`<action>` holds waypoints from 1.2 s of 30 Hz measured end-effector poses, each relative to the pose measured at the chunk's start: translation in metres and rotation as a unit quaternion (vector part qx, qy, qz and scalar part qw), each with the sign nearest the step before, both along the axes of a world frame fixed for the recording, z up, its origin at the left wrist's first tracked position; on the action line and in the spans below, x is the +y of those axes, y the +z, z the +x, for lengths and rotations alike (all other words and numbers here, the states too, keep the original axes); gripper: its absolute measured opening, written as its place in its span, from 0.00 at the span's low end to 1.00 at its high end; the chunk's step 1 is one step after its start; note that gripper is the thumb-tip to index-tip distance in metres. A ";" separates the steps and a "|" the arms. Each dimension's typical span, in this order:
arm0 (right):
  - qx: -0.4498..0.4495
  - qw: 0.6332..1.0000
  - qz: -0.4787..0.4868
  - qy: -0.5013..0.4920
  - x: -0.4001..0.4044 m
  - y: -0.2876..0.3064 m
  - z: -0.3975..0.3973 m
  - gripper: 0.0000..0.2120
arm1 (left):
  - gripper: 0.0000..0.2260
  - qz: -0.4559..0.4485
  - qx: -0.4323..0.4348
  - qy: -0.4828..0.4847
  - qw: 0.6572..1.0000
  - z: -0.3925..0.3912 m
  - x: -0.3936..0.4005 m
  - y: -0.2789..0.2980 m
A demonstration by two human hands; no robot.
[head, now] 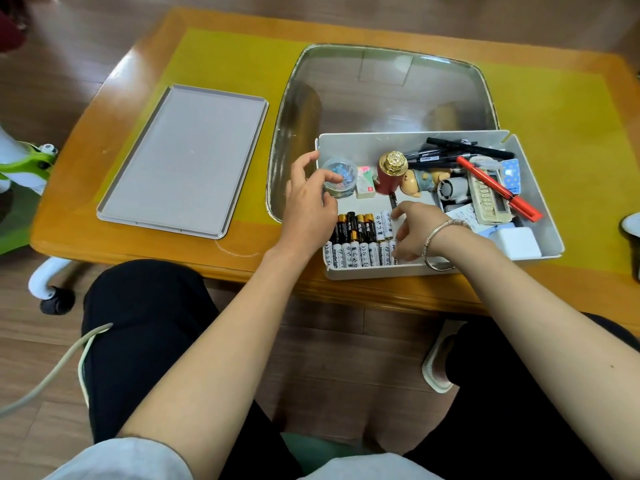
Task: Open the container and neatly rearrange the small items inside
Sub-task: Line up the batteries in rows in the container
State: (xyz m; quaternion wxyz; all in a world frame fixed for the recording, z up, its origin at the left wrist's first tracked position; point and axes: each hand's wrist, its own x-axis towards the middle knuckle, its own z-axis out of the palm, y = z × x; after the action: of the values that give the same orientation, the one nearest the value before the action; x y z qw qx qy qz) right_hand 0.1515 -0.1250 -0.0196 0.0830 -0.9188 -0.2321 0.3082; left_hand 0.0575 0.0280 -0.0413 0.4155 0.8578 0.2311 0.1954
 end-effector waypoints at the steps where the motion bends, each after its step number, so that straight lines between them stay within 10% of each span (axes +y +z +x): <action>1: -0.006 1.000 0.003 -0.001 0.001 0.000 -0.001 0.35 | 0.11 -0.001 -0.001 -0.001 1.000 0.000 0.000 0.000; 36: -0.090 0.983 0.092 0.132 0.025 -0.007 -0.002 0.31 | 0.11 0.001 -0.016 -0.002 1.000 0.001 0.002 -0.005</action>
State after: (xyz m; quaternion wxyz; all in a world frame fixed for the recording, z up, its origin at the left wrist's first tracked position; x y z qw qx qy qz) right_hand 0.1498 -0.0997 -0.0270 0.1041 -0.8927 -0.3852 0.2097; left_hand 0.0583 0.0303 -0.0463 0.4189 0.8554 0.2225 0.2079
